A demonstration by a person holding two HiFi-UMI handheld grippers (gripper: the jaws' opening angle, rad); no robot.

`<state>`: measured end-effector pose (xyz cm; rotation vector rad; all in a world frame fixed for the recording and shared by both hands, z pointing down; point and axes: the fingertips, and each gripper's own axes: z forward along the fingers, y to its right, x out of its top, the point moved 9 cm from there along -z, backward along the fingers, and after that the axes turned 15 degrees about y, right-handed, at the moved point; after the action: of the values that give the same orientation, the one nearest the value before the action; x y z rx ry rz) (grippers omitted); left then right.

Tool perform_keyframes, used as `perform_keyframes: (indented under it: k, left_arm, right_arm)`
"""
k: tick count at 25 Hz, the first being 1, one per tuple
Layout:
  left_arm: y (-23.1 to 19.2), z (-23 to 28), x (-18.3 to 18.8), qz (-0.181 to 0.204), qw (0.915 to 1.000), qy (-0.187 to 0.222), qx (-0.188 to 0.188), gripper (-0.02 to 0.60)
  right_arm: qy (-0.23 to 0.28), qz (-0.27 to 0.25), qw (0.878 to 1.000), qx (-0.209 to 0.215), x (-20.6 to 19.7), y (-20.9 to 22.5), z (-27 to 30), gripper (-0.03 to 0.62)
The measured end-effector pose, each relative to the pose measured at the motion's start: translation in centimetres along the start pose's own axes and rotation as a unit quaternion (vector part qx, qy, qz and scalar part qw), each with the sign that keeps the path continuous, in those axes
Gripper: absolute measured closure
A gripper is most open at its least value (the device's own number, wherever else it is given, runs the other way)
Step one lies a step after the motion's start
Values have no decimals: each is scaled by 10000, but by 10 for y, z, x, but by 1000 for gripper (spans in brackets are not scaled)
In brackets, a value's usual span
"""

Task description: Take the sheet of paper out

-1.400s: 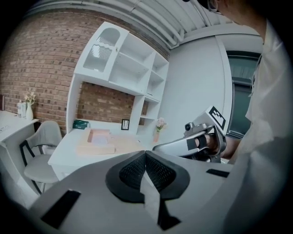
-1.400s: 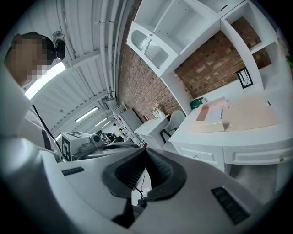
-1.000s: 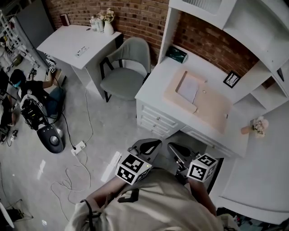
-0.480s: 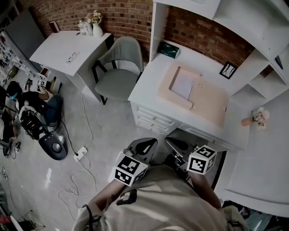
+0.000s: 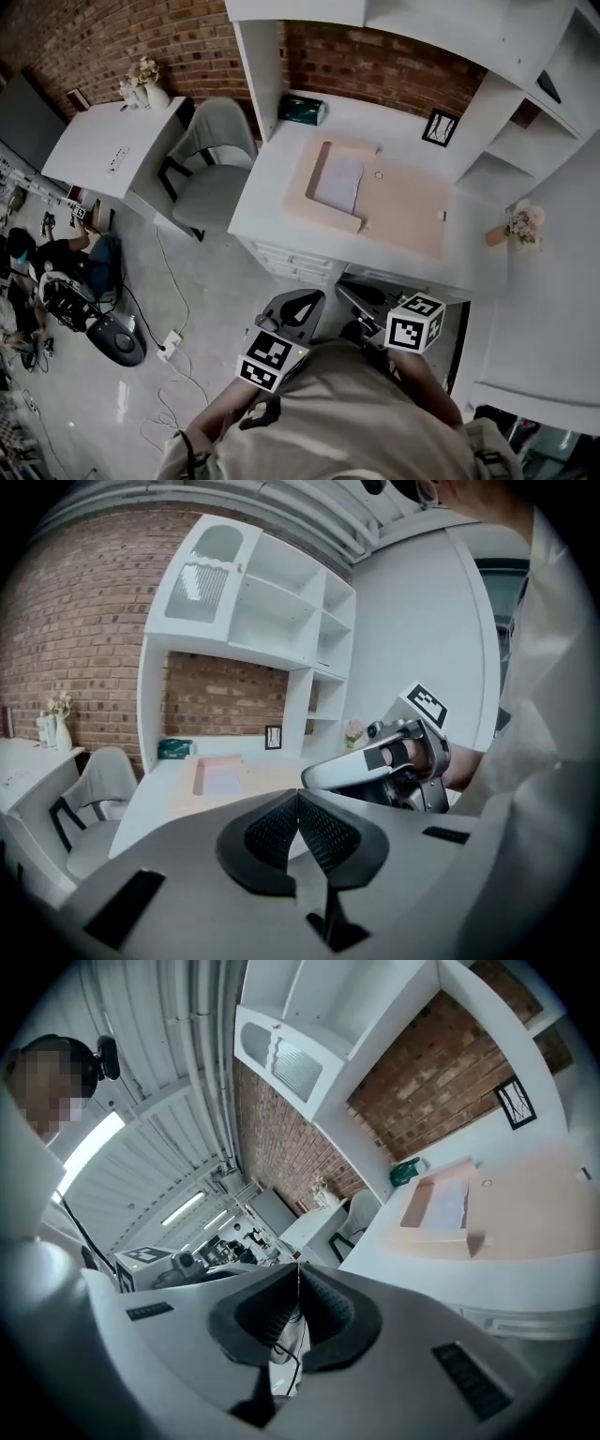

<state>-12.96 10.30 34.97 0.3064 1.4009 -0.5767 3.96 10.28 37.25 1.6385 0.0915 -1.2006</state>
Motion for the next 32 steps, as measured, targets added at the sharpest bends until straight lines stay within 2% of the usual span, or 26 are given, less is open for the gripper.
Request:
perform_keyframes:
  k: [9, 18, 23, 26, 32]
  left_arm:
    - [18, 54, 8, 5, 9997, -56, 252, 565]
    - [29, 84, -3, -510, 9951, -137, 836, 565]
    - [45, 100, 2, -381, 9957, -427, 731, 565]
    - [47, 105, 2, -384, 9947, -499, 808, 565]
    - [47, 123, 0, -352, 9948, -663, 686, 565]
  right_arm:
    - [-122, 103, 9998, 132, 40, 45, -16, 566]
    - [-404, 210, 9977, 511, 58, 78, -25, 566]
    - [-434, 603, 9951, 653, 61, 90, -31, 566]
    - [-469, 722, 9936, 734, 61, 95, -32, 566]
    - [-343, 1071, 9918, 606, 62, 115, -37, 566]
